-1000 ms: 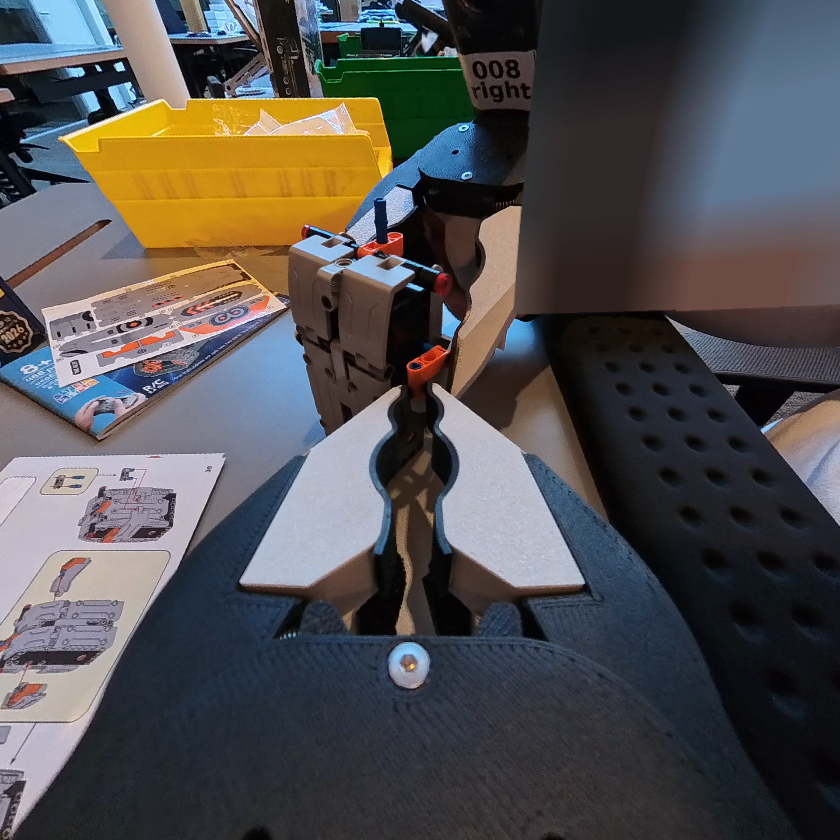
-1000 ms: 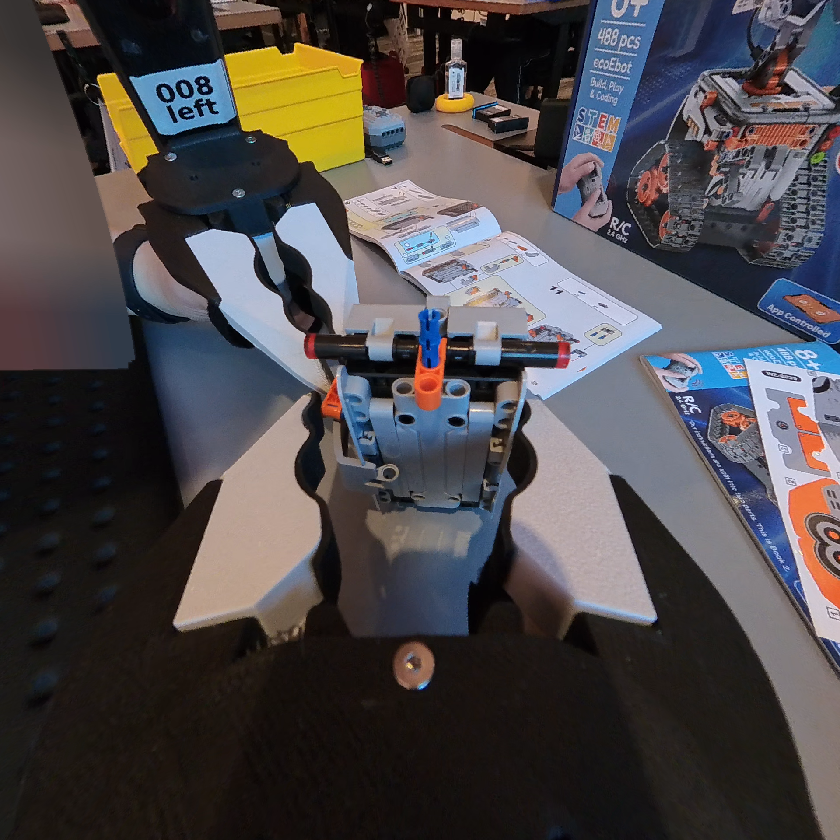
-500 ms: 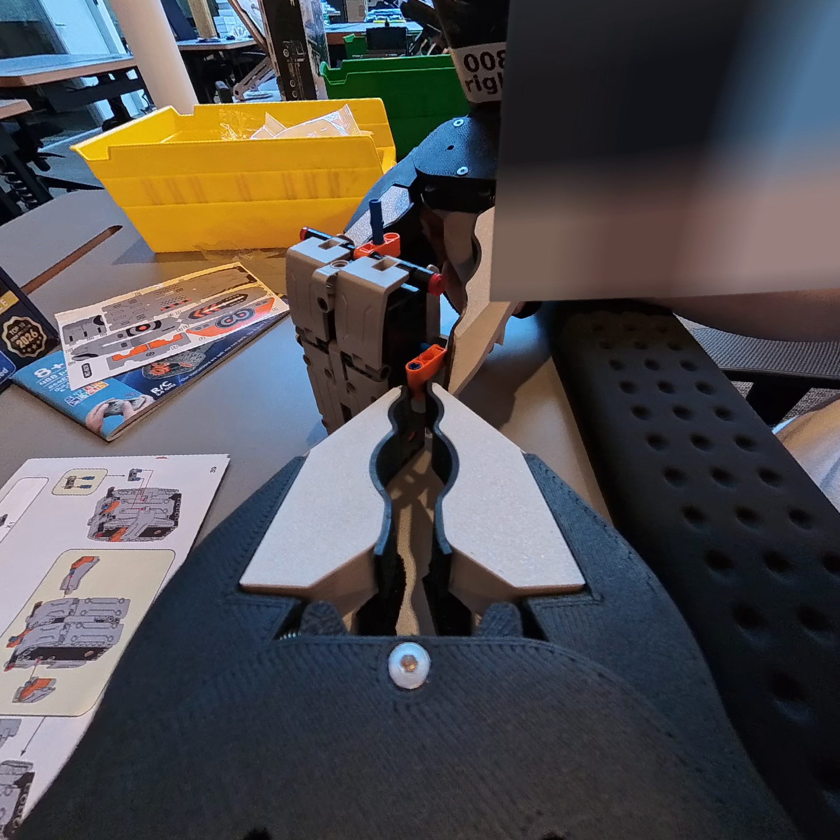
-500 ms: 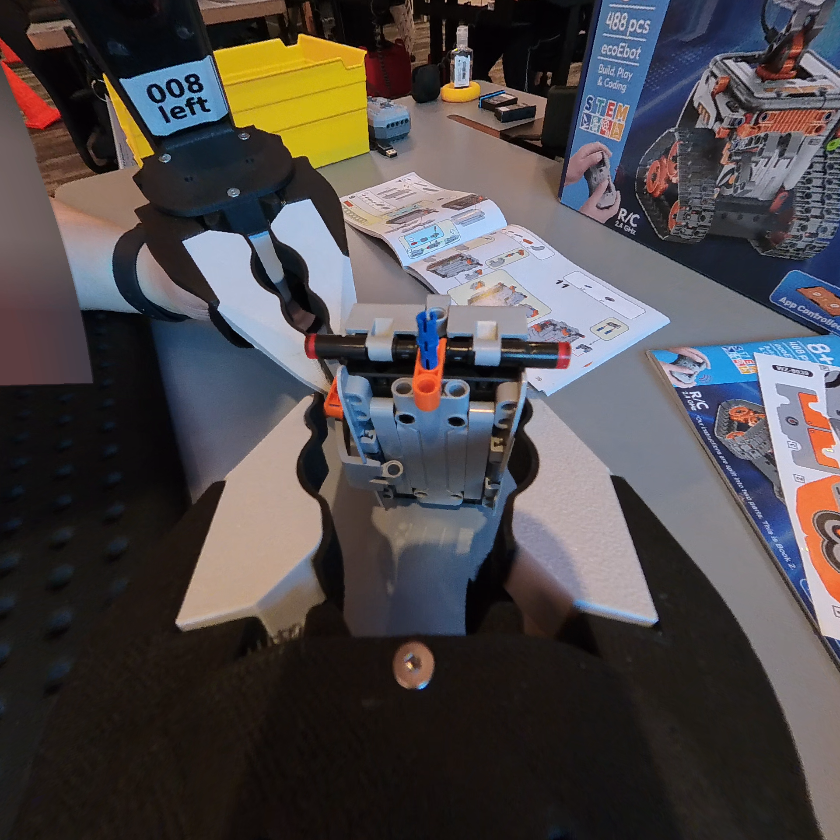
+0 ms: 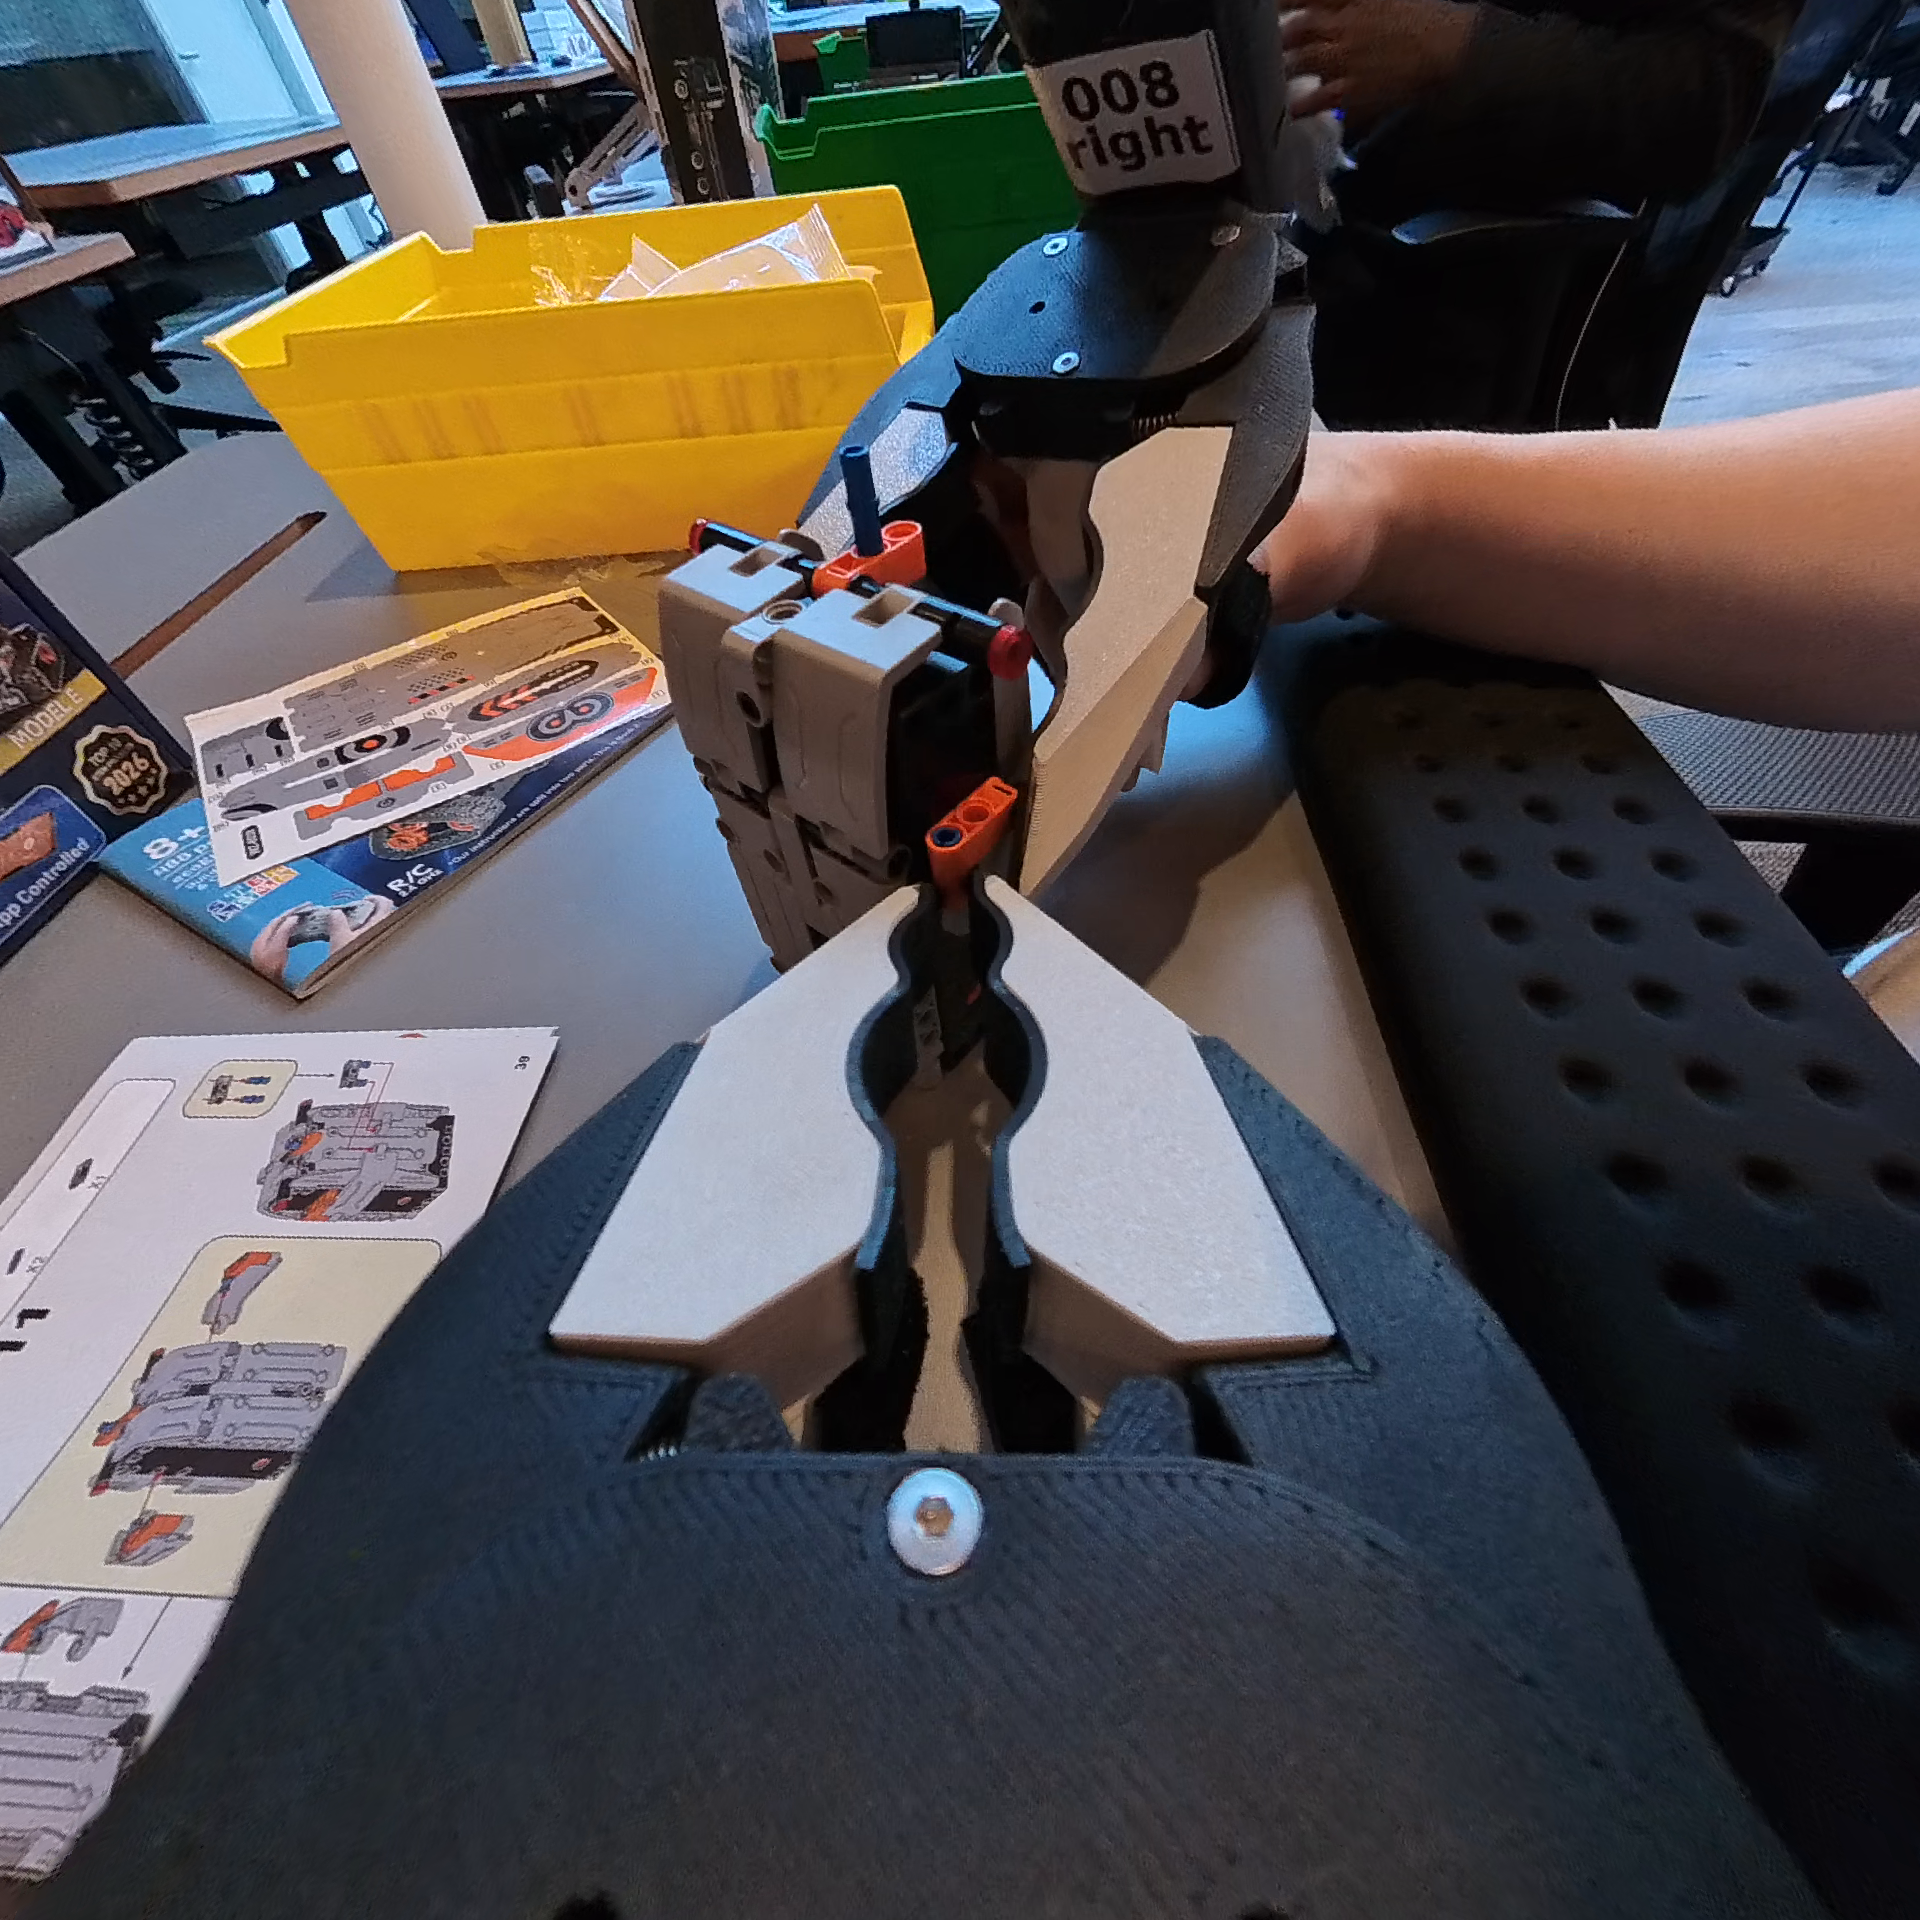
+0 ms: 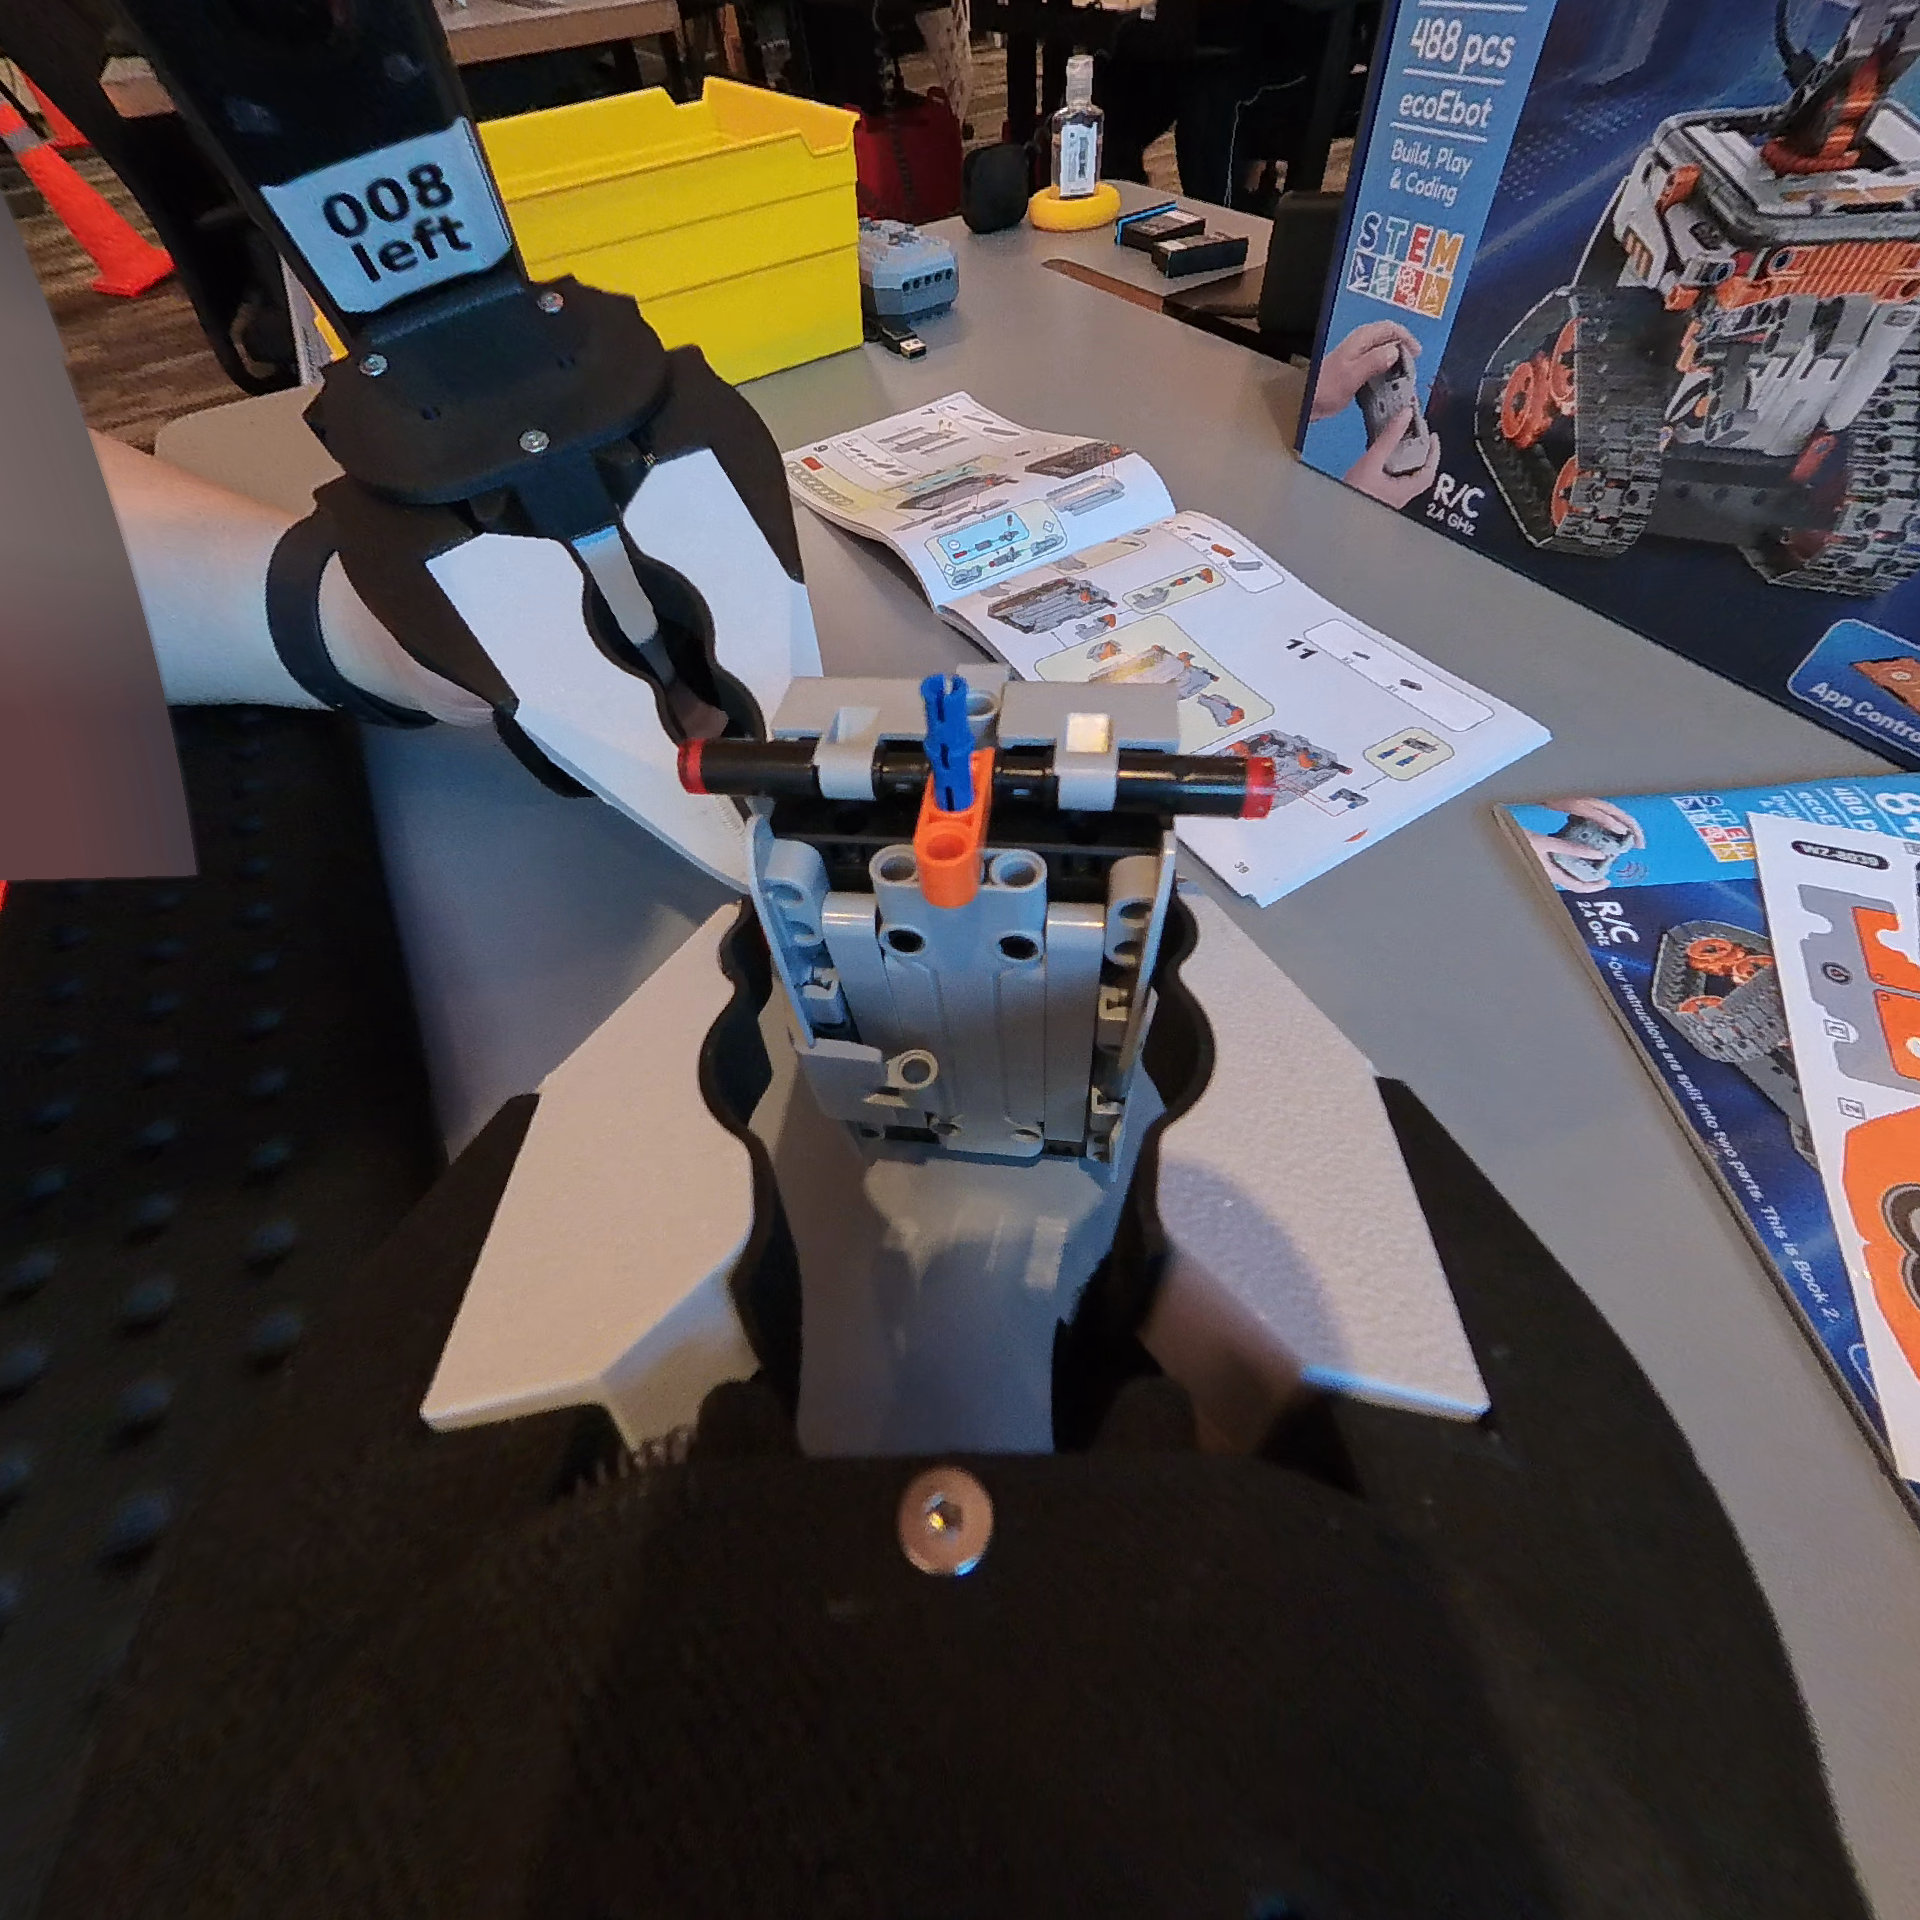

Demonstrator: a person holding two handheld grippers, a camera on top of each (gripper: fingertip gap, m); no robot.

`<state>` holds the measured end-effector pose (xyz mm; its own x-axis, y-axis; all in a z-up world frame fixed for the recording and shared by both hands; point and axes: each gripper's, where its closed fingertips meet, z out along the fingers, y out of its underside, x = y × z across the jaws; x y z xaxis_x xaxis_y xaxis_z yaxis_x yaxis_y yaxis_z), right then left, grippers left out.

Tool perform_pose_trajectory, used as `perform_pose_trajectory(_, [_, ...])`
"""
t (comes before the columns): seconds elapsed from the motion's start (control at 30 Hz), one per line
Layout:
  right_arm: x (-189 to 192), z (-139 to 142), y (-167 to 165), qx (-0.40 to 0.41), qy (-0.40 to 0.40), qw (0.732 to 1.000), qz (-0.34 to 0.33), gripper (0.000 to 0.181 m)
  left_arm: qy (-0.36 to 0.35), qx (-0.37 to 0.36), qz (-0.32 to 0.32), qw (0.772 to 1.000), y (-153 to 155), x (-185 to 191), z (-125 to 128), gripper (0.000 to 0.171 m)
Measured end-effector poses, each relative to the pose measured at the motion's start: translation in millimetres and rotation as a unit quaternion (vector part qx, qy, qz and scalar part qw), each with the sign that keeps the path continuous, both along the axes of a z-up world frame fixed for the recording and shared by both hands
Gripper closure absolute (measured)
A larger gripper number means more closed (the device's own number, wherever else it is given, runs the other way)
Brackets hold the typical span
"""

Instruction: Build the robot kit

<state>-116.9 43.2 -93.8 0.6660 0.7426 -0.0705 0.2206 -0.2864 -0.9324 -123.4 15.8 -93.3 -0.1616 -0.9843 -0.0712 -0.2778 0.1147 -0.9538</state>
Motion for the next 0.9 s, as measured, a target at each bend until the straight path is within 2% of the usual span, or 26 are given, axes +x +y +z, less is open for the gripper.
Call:
perform_pose_trajectory(0.33, [0,2,-1,0.027,0.027,0.999,0.008,0.107,-0.018,-0.039,-0.021,0.999,0,-9,7,0.166])
perform_pose_trajectory(0.43, [-1,-1,-2,0.033,0.01,0.999,0.002,0.104,-0.018,-0.054,-0.007,0.998,9,-16,8,0.16])
perform_pose_trajectory(0.57, [-4,-1,0,0.033,0.005,0.999,-0.008,0.106,-0.012,-0.095,-0.026,0.995,7,-14,5,0.151])
perform_pose_trajectory(0.9, [-8,-1,-10,0.034,0.018,0.999,0.026,0.106,-0.011,-0.074,-0.049,0.996,-5,-7,7,0.14])
